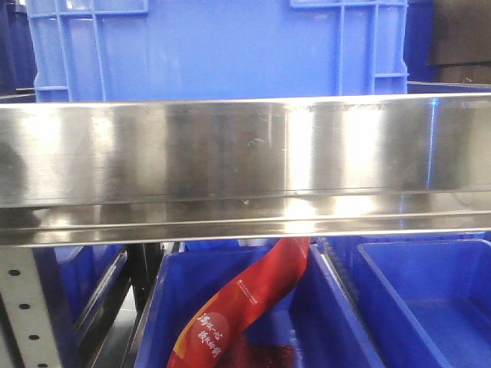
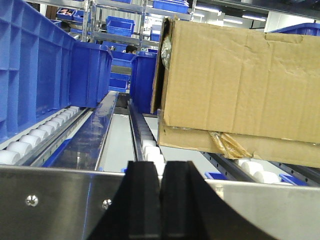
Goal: Grab PVC pipe and place in blue bin
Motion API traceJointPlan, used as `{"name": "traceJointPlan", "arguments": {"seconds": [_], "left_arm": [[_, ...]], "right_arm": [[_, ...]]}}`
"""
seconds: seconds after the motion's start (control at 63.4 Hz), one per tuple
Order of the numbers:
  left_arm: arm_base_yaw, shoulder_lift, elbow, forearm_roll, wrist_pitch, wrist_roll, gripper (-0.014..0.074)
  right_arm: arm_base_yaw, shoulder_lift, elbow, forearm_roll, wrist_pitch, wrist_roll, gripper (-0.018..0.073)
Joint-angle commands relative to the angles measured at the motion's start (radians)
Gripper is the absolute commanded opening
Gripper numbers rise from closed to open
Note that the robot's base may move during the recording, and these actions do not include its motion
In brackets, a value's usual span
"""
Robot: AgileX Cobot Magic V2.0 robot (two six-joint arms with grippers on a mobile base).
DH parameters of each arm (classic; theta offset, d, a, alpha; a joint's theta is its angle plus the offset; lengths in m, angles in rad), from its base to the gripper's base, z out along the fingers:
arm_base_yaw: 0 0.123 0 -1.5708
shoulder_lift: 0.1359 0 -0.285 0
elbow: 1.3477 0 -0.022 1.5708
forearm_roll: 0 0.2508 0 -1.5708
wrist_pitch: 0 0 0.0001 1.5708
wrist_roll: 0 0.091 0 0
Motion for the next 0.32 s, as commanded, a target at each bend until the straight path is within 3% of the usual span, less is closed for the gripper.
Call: {"name": "traceJointPlan", "arguments": {"seconds": [0.0, 0.3], "left_arm": [[0.000, -0.005, -0.002, 0.004, -0.023, -0.008, -0.0111], [0.000, -0.005, -0.002, 0.004, -0.023, -0.008, -0.0111]], "right_arm": [[-0.004, -0.003, 0.002, -0.005, -0.025, 0.002, -0.0162], [-0.004, -0.003, 0.002, -0.005, -0.025, 0.002, -0.0162]]}}
